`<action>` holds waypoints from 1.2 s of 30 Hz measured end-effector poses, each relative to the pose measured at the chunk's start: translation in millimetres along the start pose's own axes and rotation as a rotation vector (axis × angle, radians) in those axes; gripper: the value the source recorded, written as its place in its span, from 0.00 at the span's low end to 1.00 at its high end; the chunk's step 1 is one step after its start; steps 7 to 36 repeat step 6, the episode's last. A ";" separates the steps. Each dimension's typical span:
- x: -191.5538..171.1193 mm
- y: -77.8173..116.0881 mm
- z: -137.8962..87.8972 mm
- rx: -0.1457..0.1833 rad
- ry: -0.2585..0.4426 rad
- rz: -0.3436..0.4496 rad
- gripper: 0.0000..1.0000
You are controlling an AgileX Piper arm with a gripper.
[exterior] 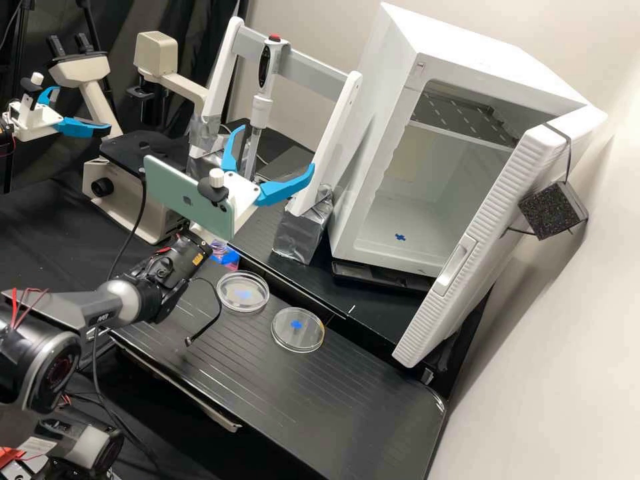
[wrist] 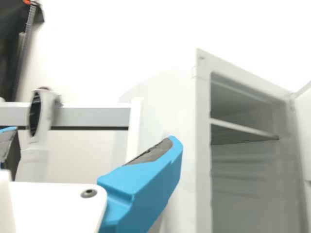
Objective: Use the pipette
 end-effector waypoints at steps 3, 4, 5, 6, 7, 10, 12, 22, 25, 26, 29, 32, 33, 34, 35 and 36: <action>-4.6 -4.4 6.4 0.023 -0.015 -0.025 1.00; -6.1 -6.4 8.3 0.028 -0.022 -0.032 1.00; -7.1 -7.1 9.1 0.034 -0.024 -0.035 1.00; -8.0 -8.1 10.1 0.038 -0.029 -0.039 1.00; -8.0 -8.1 10.1 0.038 -0.029 -0.039 1.00; -8.0 -8.1 10.1 0.038 -0.029 -0.039 1.00; -8.0 -8.1 10.1 0.038 -0.029 -0.039 1.00; -8.0 -8.1 10.1 0.038 -0.029 -0.039 1.00; -8.0 -8.1 10.1 0.038 -0.029 -0.039 1.00; -8.0 -8.1 10.1 0.038 -0.029 -0.039 1.00; -8.0 -8.1 10.1 0.038 -0.029 -0.039 1.00; -8.0 -8.1 10.1 0.038 -0.029 -0.039 1.00; -8.0 -8.1 10.1 0.038 -0.029 -0.039 1.00; -8.0 -8.1 10.1 0.038 -0.029 -0.039 1.00; -8.0 -8.1 10.1 0.038 -0.029 -0.039 1.00; -8.0 -8.1 10.1 0.038 -0.029 -0.039 1.00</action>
